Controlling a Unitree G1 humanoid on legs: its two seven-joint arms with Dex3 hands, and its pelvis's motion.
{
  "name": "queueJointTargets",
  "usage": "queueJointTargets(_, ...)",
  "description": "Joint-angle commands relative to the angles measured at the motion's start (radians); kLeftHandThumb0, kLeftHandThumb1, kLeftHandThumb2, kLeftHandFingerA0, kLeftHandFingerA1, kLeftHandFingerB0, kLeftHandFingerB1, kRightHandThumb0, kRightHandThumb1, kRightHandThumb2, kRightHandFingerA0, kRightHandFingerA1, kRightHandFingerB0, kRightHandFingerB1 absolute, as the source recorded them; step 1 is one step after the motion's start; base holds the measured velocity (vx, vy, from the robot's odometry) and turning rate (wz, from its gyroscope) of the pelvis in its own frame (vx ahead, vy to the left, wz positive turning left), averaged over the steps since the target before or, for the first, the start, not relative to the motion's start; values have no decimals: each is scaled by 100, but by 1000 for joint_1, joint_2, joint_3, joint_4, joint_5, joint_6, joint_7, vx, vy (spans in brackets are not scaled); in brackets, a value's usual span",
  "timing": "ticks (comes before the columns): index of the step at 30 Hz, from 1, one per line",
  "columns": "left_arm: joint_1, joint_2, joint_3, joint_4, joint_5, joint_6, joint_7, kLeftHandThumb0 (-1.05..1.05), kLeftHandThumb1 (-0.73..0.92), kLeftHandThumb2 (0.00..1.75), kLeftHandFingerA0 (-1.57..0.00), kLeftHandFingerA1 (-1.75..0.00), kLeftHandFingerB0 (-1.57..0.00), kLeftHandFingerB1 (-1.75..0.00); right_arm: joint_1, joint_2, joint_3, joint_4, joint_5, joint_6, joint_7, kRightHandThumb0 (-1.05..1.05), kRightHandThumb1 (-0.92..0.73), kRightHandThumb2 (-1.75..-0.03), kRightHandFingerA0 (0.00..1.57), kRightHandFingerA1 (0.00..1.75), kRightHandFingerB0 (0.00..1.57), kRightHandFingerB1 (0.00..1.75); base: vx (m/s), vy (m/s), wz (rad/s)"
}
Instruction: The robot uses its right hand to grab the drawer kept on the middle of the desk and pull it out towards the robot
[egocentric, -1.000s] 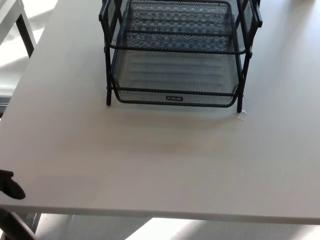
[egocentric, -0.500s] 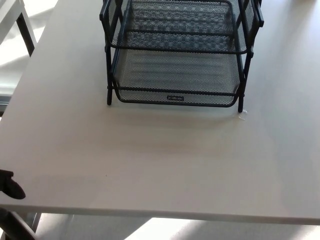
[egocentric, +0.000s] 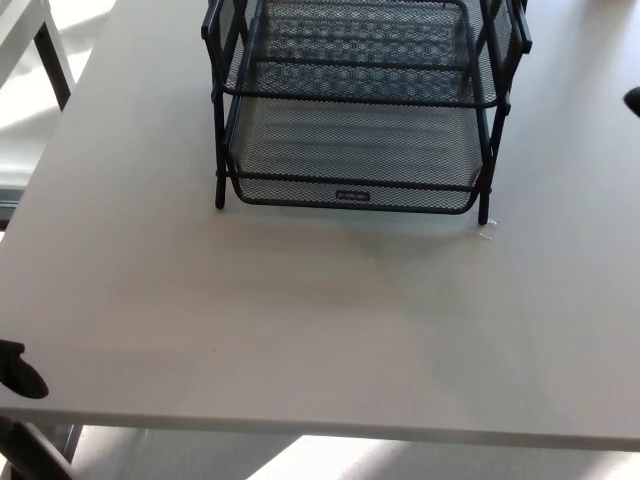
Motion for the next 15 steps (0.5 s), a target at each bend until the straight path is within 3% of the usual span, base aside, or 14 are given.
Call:
queueJointTargets(1, 2, 4, 7, 3, 20, -25, -2, -27, 56, 57, -76, -80, -81, -59, -102, 48, 92, 25, -70, 66, 78, -33, -51, -101, 2, 53, 0, 50, 0, 0, 0)
queueJointTargets(3, 4, 6, 7, -1, 19, -15, -12, -28, 57, 58, -74, -80, -80, -59, -154, 72, 146, 36, -118, 80, 83, -34, -49, -100, 2, 53, 0, 51, 0, 0, 0)
queueJointTargets(4, 4, 5, 7, -2, 21, -14, -10, -28, 57, 57, -74, -80, -81, -59, -165, 84, 154, 35, -116, 94, 89, -48, -59, -56, 5, 42, 11, 33, 0, 0, 0)
queueJointTargets(5, 2, 5, 6, -5, 25, -9, -10, -28, 57, 58, -74, -80, -81, -59, -187, 110, 174, 40, -112, 103, 95, -45, -56, -58, 5, 40, 10, 32, 0, 0, 0)
queueJointTargets(6, 0, 4, 6, -5, 24, -10, -11, -28, 57, 57, -76, -81, -81, -59, -205, 126, 197, 52, -132, 99, 93, -34, -45, -97, 3, 54, 0, 51, 0, 0, 0)
queueJointTargets(7, -1, 3, 6, -3, 21, -13, -12, -28, 57, 57, -74, -80, -81, -58, -236, 153, 241, 70, -168, 106, 93, -34, -43, -96, 2, 54, 0, 51, 0, 0, 0)
queueJointTargets(8, -3, 2, 5, 2, 20, -18, -10, -28, 57, 57, -75, -81, -81, -58, -250, 173, 253, 80, -157, 114, 108, -46, -52, -57, 4, 42, 8, 33, 0, 0, 0)
queueJointTargets(10, -4, 2, 5, 4, 20, -21, -9, -28, 57, 57, -75, -81, -81, -58, -255, 184, 256, 84, -155, 119, 117, -46, -52, -57, 4, 42, 8, 33, 0, 0, 0)
queueJointTargets(11, -13, 0, -1, 9, 22, -21, -11, -28, 57, 57, -76, -82, -81, -59, -265, 205, 272, 145, -149, 20, 87, -47, -49, -56, 3, 47, 10, 32, 0, 0, 0)
queueJointTargets(13, -12, 1, 0, 9, 26, -23, -8, -28, 57, 57, -76, -83, -81, -59, -280, 202, 291, 170, -178, -12, 87, -51, -49, -56, 4, 49, 9, 30, 0, 0, 0)
queueJointTargets(14, -13, 0, 0, 9, 25, -23, -8, -26, 56, 57, -76, -80, -82, -58, -289, 232, 296, 191, -153, -14, 92, -44, -38, -65, 0, 33, 3, 34, 0, 0, 0)
queueJointTargets(15, -13, 0, 0, 9, 23, -23, -10, -27, 57, 57, -76, -81, -82, -58, -308, 276, 311, 224, -124, -8, 105, -47, -38, -69, 0, 32, 3, 30, 0, 0, 0)
